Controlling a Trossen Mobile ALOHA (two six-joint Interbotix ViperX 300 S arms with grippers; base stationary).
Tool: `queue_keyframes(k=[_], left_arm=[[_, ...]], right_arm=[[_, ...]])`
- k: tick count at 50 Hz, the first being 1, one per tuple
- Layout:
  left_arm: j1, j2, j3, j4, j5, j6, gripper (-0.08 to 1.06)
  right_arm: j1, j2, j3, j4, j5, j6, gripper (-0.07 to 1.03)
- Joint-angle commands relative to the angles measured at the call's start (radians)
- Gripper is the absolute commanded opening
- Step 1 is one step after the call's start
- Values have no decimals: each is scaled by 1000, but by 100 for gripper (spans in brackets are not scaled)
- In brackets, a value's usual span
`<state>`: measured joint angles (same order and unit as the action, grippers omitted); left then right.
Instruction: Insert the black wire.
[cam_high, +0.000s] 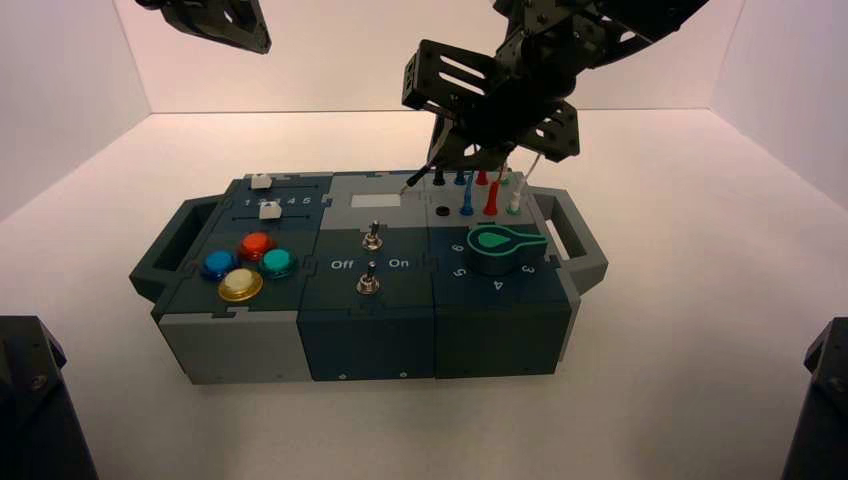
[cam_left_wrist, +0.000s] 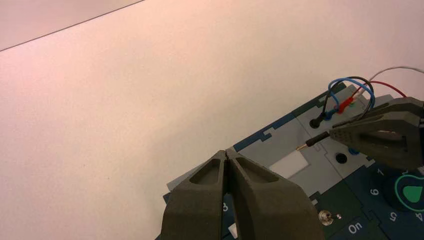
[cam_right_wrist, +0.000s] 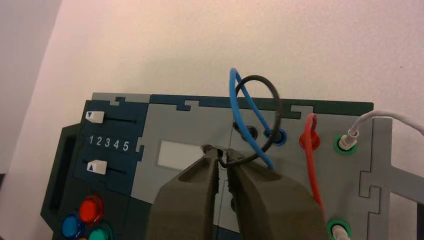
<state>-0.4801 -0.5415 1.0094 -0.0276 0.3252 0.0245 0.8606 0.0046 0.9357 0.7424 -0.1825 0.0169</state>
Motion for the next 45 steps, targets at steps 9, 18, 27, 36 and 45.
queue_keyframes(k=[9, 18, 27, 36, 45], left_arm=[[3, -8, -14, 2, -11, 6, -3], [2, -9, -12, 2, -11, 5, -3], [3, -9, -14, 2, -11, 6, -3], [3, -9, -14, 2, -11, 5, -3], [-14, -9, -14, -5, -6, 6, -3]], right_arm=[[-6, -23, -29, -57, 3, -3, -2], [-6, -71, -9, -58, 9, -3, -2], [-6, -141, 14, -58, 23, -3, -2], [-6, -187, 18, -60, 74, -5, -2], [-6, -209, 18, -69, 124, -8, -2]])
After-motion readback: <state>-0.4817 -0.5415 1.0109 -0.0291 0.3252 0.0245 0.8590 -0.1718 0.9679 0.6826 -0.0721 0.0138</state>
